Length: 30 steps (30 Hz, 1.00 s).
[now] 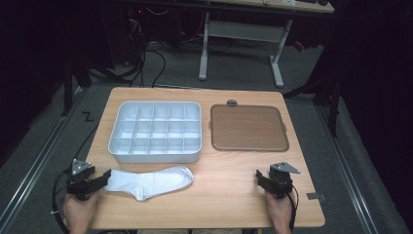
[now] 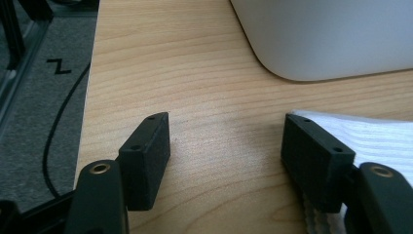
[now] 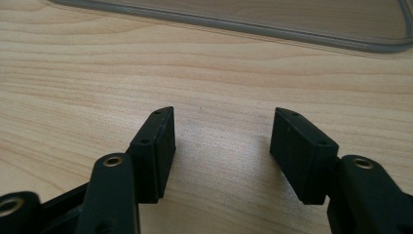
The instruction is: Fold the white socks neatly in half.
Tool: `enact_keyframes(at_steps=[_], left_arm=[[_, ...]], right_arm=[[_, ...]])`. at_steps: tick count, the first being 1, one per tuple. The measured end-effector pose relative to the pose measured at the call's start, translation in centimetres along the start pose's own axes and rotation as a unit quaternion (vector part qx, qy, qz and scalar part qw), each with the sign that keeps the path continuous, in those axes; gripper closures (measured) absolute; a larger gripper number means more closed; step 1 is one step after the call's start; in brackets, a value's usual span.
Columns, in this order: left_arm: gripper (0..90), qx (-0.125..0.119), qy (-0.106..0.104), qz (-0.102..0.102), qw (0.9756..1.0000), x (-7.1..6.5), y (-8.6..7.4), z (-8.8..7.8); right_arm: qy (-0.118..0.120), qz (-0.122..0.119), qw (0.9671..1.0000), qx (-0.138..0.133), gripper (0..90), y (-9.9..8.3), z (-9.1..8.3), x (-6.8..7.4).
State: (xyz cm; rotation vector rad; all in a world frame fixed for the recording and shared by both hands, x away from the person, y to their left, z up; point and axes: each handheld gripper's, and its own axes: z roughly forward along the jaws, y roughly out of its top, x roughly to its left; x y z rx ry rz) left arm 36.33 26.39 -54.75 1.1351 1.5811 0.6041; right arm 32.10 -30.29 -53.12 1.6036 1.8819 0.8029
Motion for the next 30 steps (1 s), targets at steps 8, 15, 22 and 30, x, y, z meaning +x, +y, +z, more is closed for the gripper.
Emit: enact_keyframes(at_steps=[8,15,22,30], left_arm=[[34.3,0.001,0.004,0.013,0.9999,-0.21,-0.23,0.03],[33.3,0.002,0.001,0.005,1.0000,-0.13,-0.12,-0.01],[32.4,0.003,0.001,0.007,1.0000,-0.21,-0.18,-0.01],[31.9,0.004,0.003,0.019,0.9998,-0.33,-0.35,0.04]], right_arm=[[0.001,-0.001,1.0000,0.000,41.6,0.01,0.02,0.01],[0.002,-0.003,1.0000,-0.001,40.3,0.02,0.06,0.01],[0.002,-0.004,1.0000,0.001,38.8,0.07,0.09,0.05],[0.003,-0.003,1.0000,0.001,39.4,0.06,0.09,0.07]])
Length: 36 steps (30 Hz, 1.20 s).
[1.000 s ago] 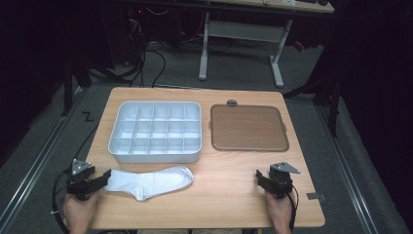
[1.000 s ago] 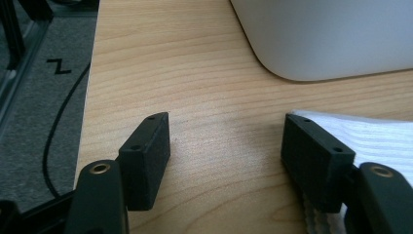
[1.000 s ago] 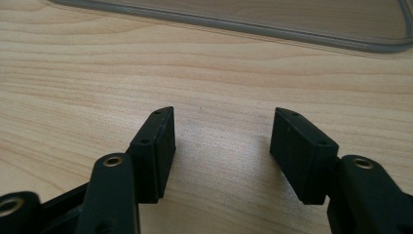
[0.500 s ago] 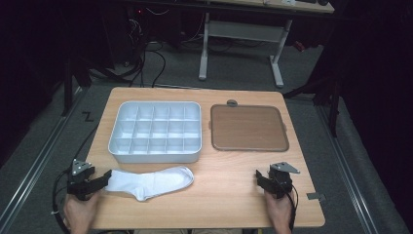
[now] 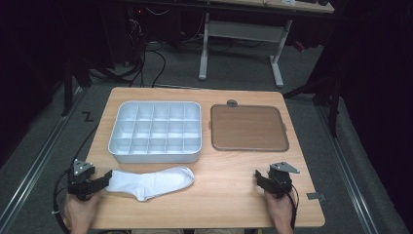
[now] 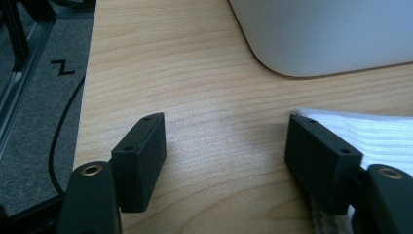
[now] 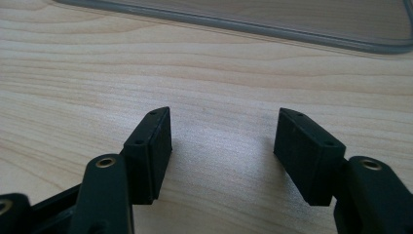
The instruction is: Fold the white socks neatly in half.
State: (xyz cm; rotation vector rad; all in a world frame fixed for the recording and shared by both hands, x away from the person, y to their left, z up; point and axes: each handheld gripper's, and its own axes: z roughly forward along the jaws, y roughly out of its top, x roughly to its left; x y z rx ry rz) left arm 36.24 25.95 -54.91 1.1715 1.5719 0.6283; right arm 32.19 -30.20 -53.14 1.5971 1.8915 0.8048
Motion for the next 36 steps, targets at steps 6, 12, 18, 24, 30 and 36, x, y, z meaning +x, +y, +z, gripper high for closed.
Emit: enact_keyframes(at_steps=[6,12,18,24,30,36], left_arm=[[31.3,0.001,0.000,0.003,1.0000,0.0,0.0,0.0],[31.2,0.001,0.003,0.007,1.0000,-0.1,-0.1,0.0],[30.9,0.003,0.000,0.005,1.0000,-0.1,-0.1,0.0],[31.3,0.005,-0.014,-0.011,0.9998,0.0,0.1,-0.2],[34.2,0.001,-0.027,-0.032,0.9991,0.4,0.4,-0.7],[35.5,0.001,-0.049,-0.067,0.9965,0.5,0.9,-1.7]], right_arm=[[0.000,0.002,1.0000,0.000,39.9,0.0,0.0,0.0],[0.000,0.002,1.0000,0.000,40.0,0.0,0.0,0.1],[-0.001,0.004,1.0000,-0.001,42.3,0.0,0.0,0.0],[-0.007,0.005,1.0000,-0.003,48.5,0.0,-0.1,0.2],[0.011,-0.005,0.9999,-0.008,51.6,0.4,-0.4,1.0],[0.041,-0.014,0.9989,-0.016,53.5,1.0,-1.0,2.2]])
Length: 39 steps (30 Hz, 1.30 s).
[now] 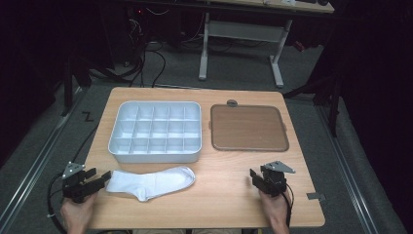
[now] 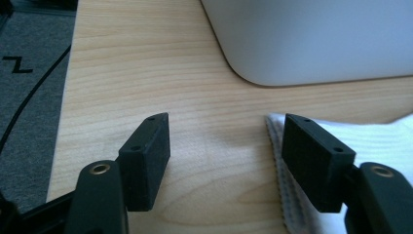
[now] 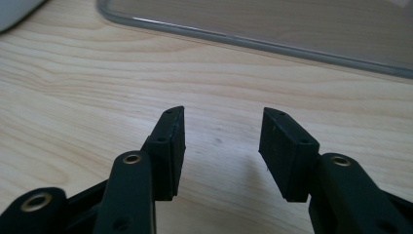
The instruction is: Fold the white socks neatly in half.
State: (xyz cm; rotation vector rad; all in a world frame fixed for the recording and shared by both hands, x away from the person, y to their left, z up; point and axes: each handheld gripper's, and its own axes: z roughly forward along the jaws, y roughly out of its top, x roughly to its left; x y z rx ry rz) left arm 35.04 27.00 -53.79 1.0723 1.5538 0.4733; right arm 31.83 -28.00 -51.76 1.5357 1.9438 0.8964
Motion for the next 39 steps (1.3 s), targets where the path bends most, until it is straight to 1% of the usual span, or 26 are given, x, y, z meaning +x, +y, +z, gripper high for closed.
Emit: enact_keyframes(at_steps=[2,4,5,8,9,10,12,13,16,17,18,20,22,23,24,25,26,28,29,30,33,34,35,37,38,39], left_arm=[[35.5,0.002,-0.004,0.009,1.0000,-0.3,-0.1,-0.4],[35.2,0.003,-0.016,0.004,0.9999,-0.7,0.0,-0.9],[35.2,0.003,-0.016,0.004,0.9999,-0.7,0.0,-0.9],[35.1,0.004,-0.023,0.002,0.9997,-1.1,0.0,-1.2],[35.0,0.006,-0.026,0.001,0.9996,-1.2,0.0,-1.3],[35.0,0.009,-0.029,-0.001,0.9995,-1.5,0.0,-1.5],[34.9,0.010,-0.032,0.000,0.9994,-1.6,0.0,-1.5],[34.9,0.012,-0.035,0.000,0.9993,-1.8,0.0,-1.7],[35.9,0.018,-0.041,-0.007,0.9990,-2.2,0.0,-1.7],[37.7,0.018,-0.041,-0.007,0.9990,-2.2,0.0,-1.7],[37.7,0.021,-0.042,-0.012,0.9989,-2.3,0.0,-1.8],[39.4,0.024,-0.041,-0.017,0.9987,-2.4,-0.1,-1.8],[41.0,0.027,-0.038,-0.019,0.9987,-2.5,-0.2,-1.8],[41.6,0.029,-0.036,-0.018,0.9987,-2.6,-0.3,-1.9],[41.6,0.030,-0.033,-0.015,0.9989,-2.6,-0.4,-1.8],[42.1,0.032,-0.031,-0.016,0.9989,-2.6,-0.4,-1.8],[42.1,0.034,-0.029,-0.016,0.9989,-2.6,-0.4,-1.8],[42.9,0.037,-0.026,-0.022,0.9987,-2.5,-0.5,-1.6],[43.2,0.037,-0.026,-0.022,0.9987,-2.5,-0.5,-1.6],[44.0,0.038,-0.025,-0.021,0.9987,-2.5,-0.6,-1.5],[44.6,0.044,-0.020,-0.023,0.9986,-2.6,-0.7,-1.2],[44.8,0.044,-0.020,-0.023,0.9986,-2.6,-0.7,-1.2],[44.9,0.046,-0.020,-0.024,0.9985,-2.6,-0.8,-1.2],[45.9,0.046,-0.016,-0.021,0.9986,-2.7,-0.9,-1.0],[46.2,0.047,-0.017,-0.024,0.9984,-2.7,-1.0,-0.9],[46.3,0.047,-0.017,-0.024,0.9984,-2.7,-1.0,-0.9]], right_arm=[[0.006,-0.003,1.0000,-0.002,53.8,0.1,-0.1,0.2],[0.018,-0.011,0.9998,-0.003,54.6,0.6,0.0,1.1],[0.018,-0.011,0.9998,-0.003,54.6,0.6,0.0,1.1],[0.032,-0.018,0.9993,0.000,55.4,0.7,0.2,1.8],[0.036,-0.018,0.9992,0.001,55.7,0.7,0.3,2.0],[0.046,-0.018,0.9988,0.002,56.0,0.7,0.5,2.4],[0.050,-0.018,0.9986,0.002,56.0,0.8,0.5,2.6],[0.058,-0.021,0.9981,0.000,56.0,0.8,0.5,3.1],[0.072,-0.027,0.9971,-0.002,55.9,1.0,0.4,3.8],[0.075,-0.029,0.9967,-0.001,55.9,1.0,0.4,4.1],[0.075,-0.029,0.9967,-0.001,55.9,1.0,0.4,4.1],[0.084,-0.032,0.9959,-0.001,56.0,1.1,0.4,4.7],[0.094,-0.035,0.9949,-0.001,56.1,1.2,0.4,5.2],[0.104,-0.039,0.9938,-0.002,56.3,1.4,0.4,5.8],[0.104,-0.039,0.9938,-0.002,56.3,1.4,0.4,5.8],[0.114,-0.046,0.9924,-0.003,56.4,1.6,0.5,6.5],[0.114,-0.046,0.9924,-0.003,56.4,1.6,0.5,6.5],[0.128,-0.051,0.9904,-0.006,56.6,2.0,0.6,7.4],[0.128,-0.051,0.9904,-0.006,56.6,2.0,0.6,7.4],[0.138,-0.055,0.9888,-0.006,56.8,2.3,0.7,8.2],[0.156,-0.059,0.9860,-0.007,56.9,2.6,1.2,9.3],[0.156,-0.059,0.9860,-0.007,56.9,2.6,1.2,9.3],[0.164,-0.065,0.9844,-0.005,57.2,2.9,1.5,10.1],[0.173,-0.070,0.9825,-0.003,57.6,3.1,1.8,11.0],[0.177,-0.076,0.9813,-0.004,57.8,3.2,2.0,11.3],[0.177,-0.076,0.9813,-0.004,57.8,3.2,2.0,11.3]])
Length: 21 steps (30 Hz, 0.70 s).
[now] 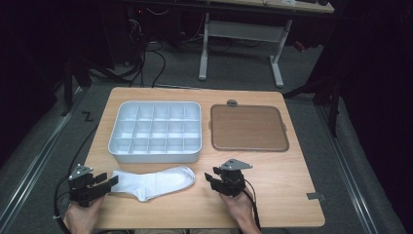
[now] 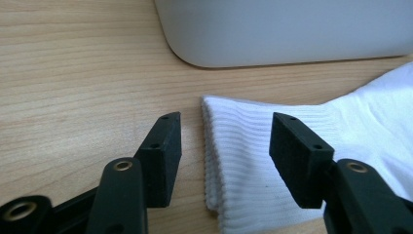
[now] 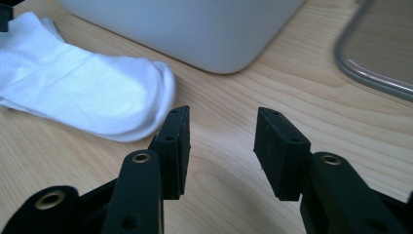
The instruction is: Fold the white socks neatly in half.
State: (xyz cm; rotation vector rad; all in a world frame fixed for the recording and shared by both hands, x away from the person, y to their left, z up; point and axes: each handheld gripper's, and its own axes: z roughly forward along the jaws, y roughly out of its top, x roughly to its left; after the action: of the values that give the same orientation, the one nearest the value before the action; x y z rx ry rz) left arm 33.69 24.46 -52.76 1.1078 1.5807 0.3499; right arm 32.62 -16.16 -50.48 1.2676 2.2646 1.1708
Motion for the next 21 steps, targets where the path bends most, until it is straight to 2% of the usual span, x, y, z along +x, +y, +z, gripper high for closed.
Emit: enact_keyframes(at_steps=[4,9,11,16,21], left_arm=[[46.5,0.007,-0.001,-0.005,1.0000,-0.1,-0.2,0.3],[45.5,0.011,0.004,0.002,0.9999,-0.2,-0.4,0.6],[44.4,0.009,0.011,0.011,0.9998,-0.3,-0.7,0.8],[44.1,0.013,0.016,0.015,0.9997,-0.2,-0.9,0.9],[44.7,0.015,0.021,0.027,0.9993,-0.3,-0.9,1.0]], right_arm=[[0.016,-0.010,0.9998,0.006,58.3,0.6,1.2,1.1],[0.029,-0.011,0.9995,0.007,58.4,0.9,2.0,1.9],[0.033,-0.011,0.9993,0.009,58.4,1.0,2.4,2.1],[0.041,-0.010,0.9990,0.013,58.4,1.2,3.1,2.4],[0.043,-0.010,0.9988,0.019,59.6,1.2,4.0,2.6]])
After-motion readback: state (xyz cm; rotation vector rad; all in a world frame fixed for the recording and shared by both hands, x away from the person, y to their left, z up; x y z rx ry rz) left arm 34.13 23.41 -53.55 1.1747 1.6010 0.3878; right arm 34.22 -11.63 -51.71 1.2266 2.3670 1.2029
